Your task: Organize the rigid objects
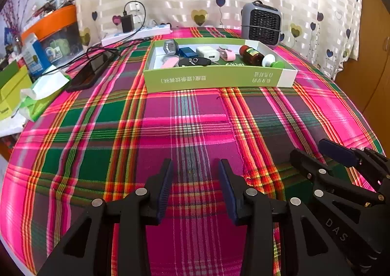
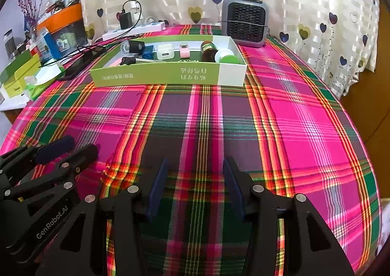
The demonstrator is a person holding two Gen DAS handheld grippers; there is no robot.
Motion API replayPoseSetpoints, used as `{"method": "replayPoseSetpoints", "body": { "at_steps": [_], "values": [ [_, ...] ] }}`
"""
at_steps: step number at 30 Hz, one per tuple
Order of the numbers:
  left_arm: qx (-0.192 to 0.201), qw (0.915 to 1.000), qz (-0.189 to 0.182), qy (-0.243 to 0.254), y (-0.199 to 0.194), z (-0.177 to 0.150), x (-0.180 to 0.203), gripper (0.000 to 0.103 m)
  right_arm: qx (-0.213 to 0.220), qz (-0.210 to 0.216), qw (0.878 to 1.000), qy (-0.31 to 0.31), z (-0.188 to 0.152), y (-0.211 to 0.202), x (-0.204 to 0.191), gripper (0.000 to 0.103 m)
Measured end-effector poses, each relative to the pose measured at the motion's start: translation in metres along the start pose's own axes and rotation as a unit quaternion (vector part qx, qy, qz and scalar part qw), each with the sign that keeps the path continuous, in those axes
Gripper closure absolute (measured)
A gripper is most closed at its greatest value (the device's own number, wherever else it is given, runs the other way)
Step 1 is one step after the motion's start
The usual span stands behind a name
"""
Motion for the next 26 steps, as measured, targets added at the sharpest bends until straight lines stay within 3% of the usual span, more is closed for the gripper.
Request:
{"method": "replayPoseSetpoints", "body": {
  "at_steps": [26],
  "values": [
    [0.001,1.0,0.0,0.0,-0.0004,0.0,-0.0002,0.065,0.008,0.0,1.0,-0.002,-0.0011,0.0001,0.0012,0.053]
  ]
}}
Point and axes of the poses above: each gripper's, at about its wrist camera, not at the fingertips, and y roughly the way its jaws point, x to its right, z to its top, the point moved 1 cm from there along y, roughly the way its jaws point, and after that the axes turned 15 degrees about z, right-handed, at the moved point
